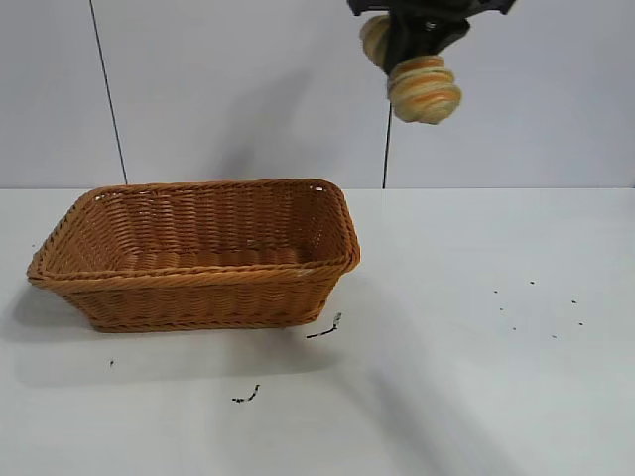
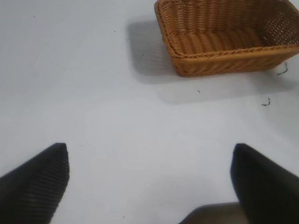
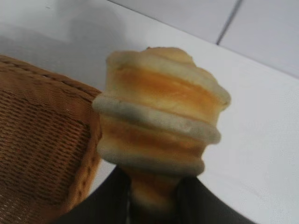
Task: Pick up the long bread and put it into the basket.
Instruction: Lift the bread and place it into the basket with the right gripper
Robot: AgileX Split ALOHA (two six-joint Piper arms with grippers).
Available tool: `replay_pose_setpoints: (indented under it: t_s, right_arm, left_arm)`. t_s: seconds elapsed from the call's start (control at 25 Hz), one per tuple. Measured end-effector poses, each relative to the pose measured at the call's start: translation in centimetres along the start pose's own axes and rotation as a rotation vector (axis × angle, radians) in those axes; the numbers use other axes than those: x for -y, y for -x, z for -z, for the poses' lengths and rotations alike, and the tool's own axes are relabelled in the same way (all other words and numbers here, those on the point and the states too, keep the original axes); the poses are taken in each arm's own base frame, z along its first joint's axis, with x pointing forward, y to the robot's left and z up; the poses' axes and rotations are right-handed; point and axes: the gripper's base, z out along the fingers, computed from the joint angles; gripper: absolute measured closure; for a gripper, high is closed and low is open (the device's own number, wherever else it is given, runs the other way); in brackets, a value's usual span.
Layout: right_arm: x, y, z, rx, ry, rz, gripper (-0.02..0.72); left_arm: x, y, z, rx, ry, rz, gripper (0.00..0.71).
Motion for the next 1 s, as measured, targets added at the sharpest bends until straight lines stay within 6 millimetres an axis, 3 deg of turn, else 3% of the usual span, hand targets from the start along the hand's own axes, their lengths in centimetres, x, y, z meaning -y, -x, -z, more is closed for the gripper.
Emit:
replay_pose_setpoints:
  t_s: [0.16, 0.36, 0.64, 0.84, 0.92, 1.0]
  right_arm:
    - [-3.5, 0.5, -2.6, 0.008, 0.043, 0.348, 0.586]
    - [-6.1, -0.1, -5.5, -0.013, 0.100, 0.605, 0.586]
    - [-7.4, -2.4, -10.2, -0.071, 0.169, 0.635, 0.586]
    - [-7.9, -2.5, -10.7, -0.052, 0.206, 0.599, 0.595]
    - [-8.0, -2.5, -10.7, -0.046, 0.212, 0.591, 0.556]
    - [-8.0, -2.5, -10.7, -0.045, 0.213, 0.590, 0.447]
  left_arm:
    - [0.0, 0.0, 0.0, 0.000, 0.000, 0.000, 0.018]
    - [0.0, 0.0, 0.0, 0.000, 0.000, 0.000, 0.018]
    - [0.0, 0.0, 0.0, 0.000, 0.000, 0.000, 0.018]
    - [0.0, 0.0, 0.0, 0.000, 0.000, 0.000, 0.018]
    - [0.0, 0.0, 0.0, 0.000, 0.000, 0.000, 0.018]
    - [0.0, 0.0, 0.0, 0.000, 0.000, 0.000, 0.018]
